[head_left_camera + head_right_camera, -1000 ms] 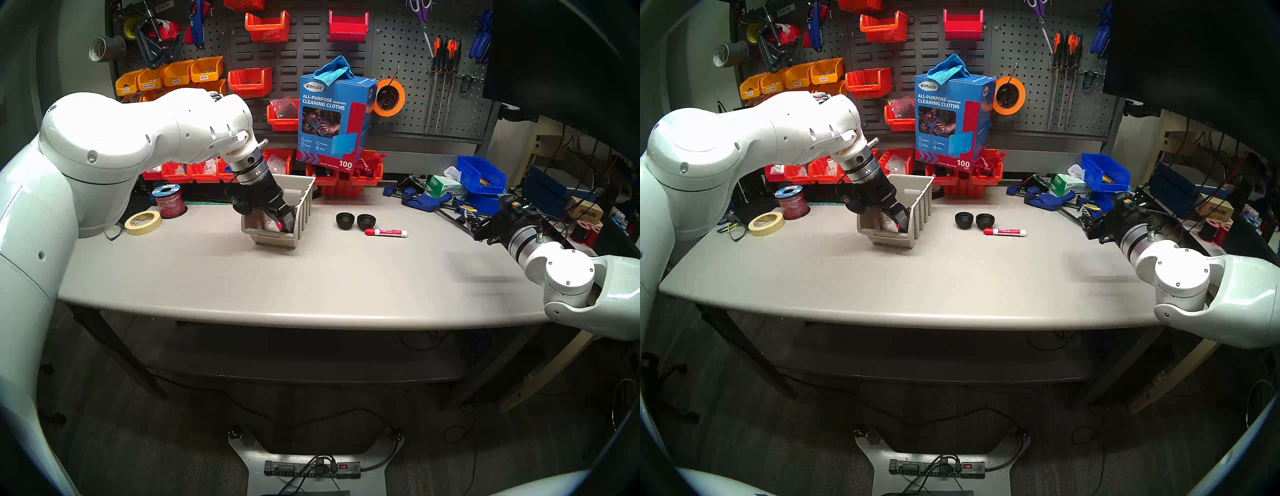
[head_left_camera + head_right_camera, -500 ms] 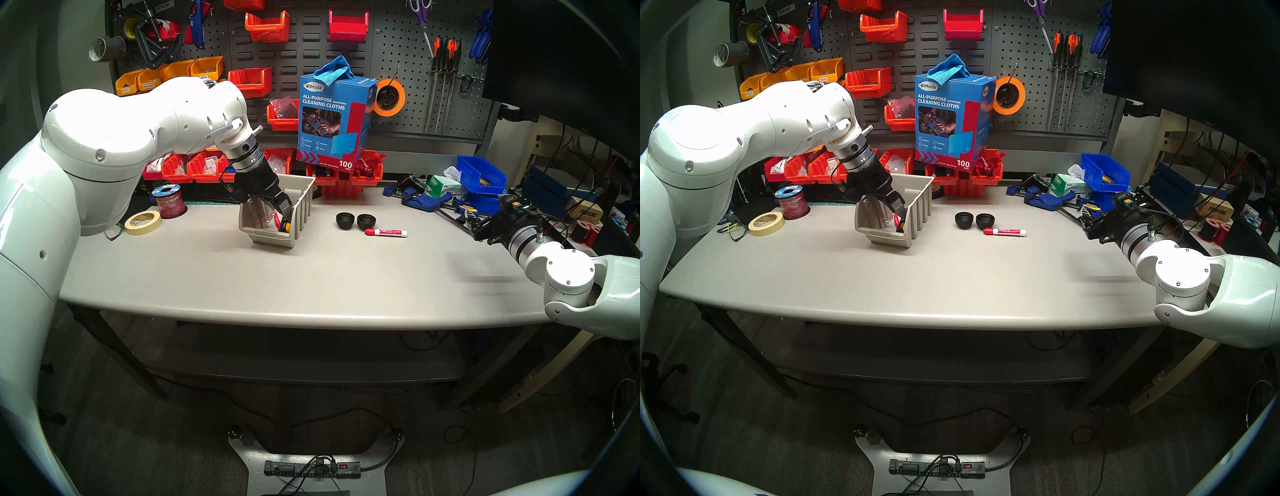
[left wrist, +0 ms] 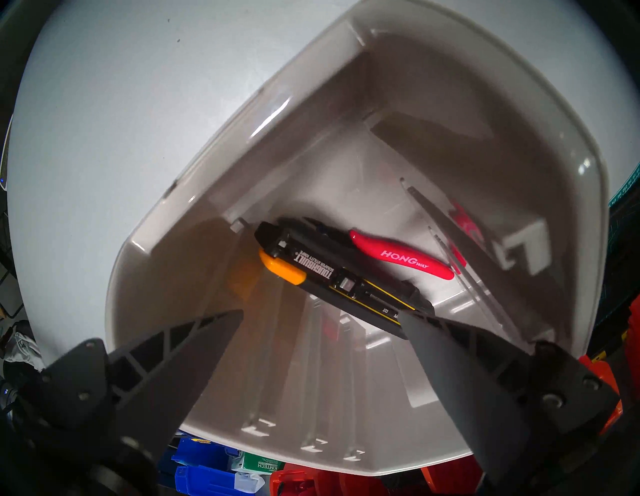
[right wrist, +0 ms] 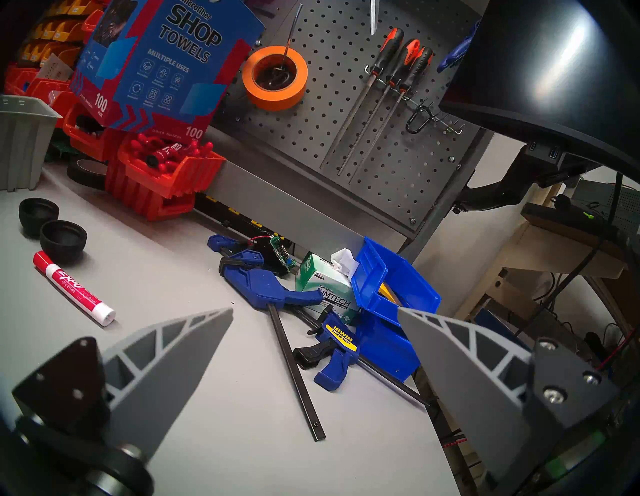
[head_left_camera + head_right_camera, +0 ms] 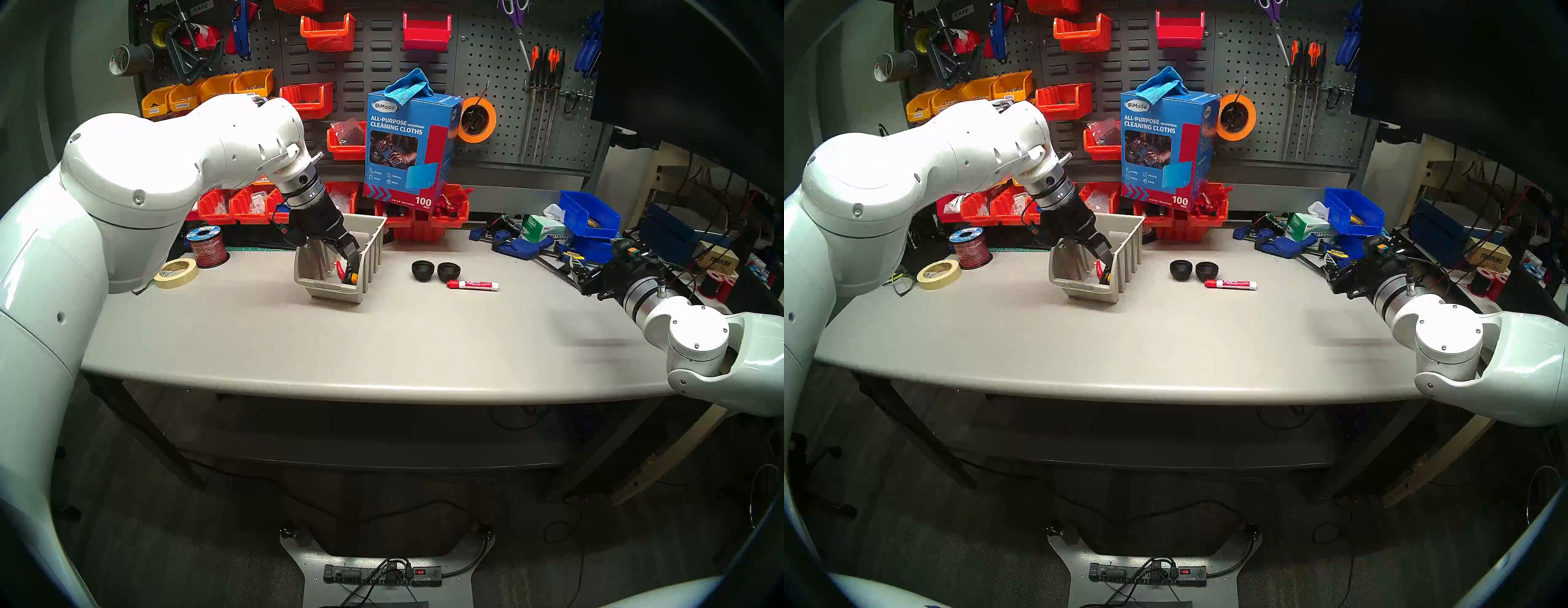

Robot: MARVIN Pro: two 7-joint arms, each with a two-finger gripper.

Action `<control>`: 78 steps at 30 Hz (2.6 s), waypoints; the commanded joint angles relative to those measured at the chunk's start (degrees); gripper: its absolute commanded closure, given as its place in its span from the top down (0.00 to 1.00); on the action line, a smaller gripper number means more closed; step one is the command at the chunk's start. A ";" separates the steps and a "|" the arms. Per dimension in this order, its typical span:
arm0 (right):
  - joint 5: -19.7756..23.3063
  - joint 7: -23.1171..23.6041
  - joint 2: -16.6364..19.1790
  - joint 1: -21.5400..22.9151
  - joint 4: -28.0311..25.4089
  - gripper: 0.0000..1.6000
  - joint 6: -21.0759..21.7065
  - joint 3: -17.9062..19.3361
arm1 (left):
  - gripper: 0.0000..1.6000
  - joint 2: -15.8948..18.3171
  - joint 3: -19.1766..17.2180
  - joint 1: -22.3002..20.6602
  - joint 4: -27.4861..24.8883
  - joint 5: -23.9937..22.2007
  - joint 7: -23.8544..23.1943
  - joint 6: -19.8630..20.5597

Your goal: Take out tools from the storage box

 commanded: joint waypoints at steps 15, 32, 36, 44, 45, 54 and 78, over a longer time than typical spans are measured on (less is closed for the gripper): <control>0.37 -0.20 -0.63 1.42 -0.12 1.00 -0.48 -0.27 | 0.60 -2.06 -0.93 2.32 2.24 -1.56 1.88 -5.31; 0.65 -0.22 -1.06 1.76 -0.15 1.00 -0.81 -0.84 | 0.93 -1.78 -5.12 3.30 1.78 -5.89 -4.13 -10.68; 0.71 -0.22 -1.17 1.84 -0.16 1.00 -0.89 -0.98 | 0.92 -1.90 -6.17 3.68 1.78 -6.85 -5.63 -11.72; 0.81 -0.23 -1.36 1.95 -0.17 1.00 -1.04 -1.20 | 0.77 -1.71 -9.07 5.08 1.83 -9.73 -7.79 -13.77; 0.81 -0.23 -1.36 1.95 -0.17 1.00 -1.04 -1.20 | 0.77 -1.71 -9.07 5.08 1.83 -9.73 -7.79 -13.77; 0.94 -0.25 -1.59 2.08 -0.19 1.00 -1.23 -1.46 | 0.66 -1.43 -10.85 6.73 2.11 -11.22 -10.87 -16.04; 1.25 -0.27 -2.16 2.29 -0.20 1.00 -1.72 -2.03 | 0.55 -3.64 -8.20 9.96 1.04 -8.72 -16.58 -17.25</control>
